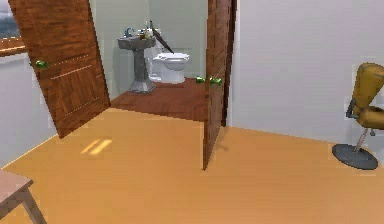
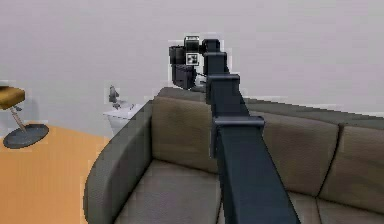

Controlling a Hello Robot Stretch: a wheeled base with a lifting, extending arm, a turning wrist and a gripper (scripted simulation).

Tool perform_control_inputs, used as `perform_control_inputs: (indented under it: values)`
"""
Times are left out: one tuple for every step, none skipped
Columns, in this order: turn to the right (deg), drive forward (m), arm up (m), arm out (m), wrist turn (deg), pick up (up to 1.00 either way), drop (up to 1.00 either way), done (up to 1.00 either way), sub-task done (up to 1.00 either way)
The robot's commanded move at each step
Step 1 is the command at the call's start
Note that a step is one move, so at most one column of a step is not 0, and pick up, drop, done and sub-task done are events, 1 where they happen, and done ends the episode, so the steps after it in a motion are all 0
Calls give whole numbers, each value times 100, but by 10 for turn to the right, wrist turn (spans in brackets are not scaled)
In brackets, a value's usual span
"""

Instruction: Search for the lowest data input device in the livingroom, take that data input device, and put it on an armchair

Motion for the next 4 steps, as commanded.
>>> perform_control_inputs:
  values:
    - [0, 0, 0, 0, -450, 0, 0, 0, 0]
    - [0, 0, 0, 0, -450, 0, 0, 0, 0]
    - [0, 0, 0, 0, -450, 0, 0, 0, 0]
    - [0, 0, 0, 0, -360, 0, 0, 0, 0]
